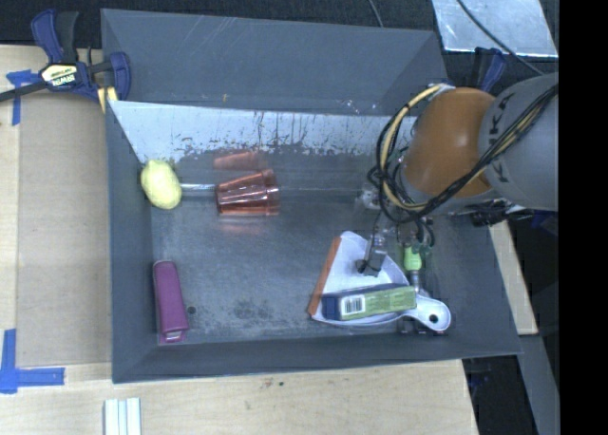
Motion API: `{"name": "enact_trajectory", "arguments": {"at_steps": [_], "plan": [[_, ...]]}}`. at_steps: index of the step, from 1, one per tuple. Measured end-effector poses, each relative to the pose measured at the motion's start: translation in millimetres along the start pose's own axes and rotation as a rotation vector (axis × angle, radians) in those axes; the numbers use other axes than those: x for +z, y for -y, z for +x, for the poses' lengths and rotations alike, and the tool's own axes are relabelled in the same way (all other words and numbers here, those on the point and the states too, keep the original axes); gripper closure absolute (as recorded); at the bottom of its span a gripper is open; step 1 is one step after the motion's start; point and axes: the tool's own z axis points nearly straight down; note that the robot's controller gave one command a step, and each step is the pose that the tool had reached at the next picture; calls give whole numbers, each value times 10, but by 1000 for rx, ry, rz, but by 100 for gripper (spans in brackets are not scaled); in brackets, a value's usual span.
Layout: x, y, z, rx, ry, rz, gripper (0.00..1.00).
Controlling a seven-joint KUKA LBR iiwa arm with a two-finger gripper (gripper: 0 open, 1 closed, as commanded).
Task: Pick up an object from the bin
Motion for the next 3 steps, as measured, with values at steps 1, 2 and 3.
{"name": "enact_trajectory", "arguments": {"at_steps": [1, 2, 3], "plan": [[-18, -135, 277, -146, -5, -1, 100], [-18, -136, 277, -146, -5, -1, 100], [-183, -115, 269, -174, -15, -2, 100]]}}
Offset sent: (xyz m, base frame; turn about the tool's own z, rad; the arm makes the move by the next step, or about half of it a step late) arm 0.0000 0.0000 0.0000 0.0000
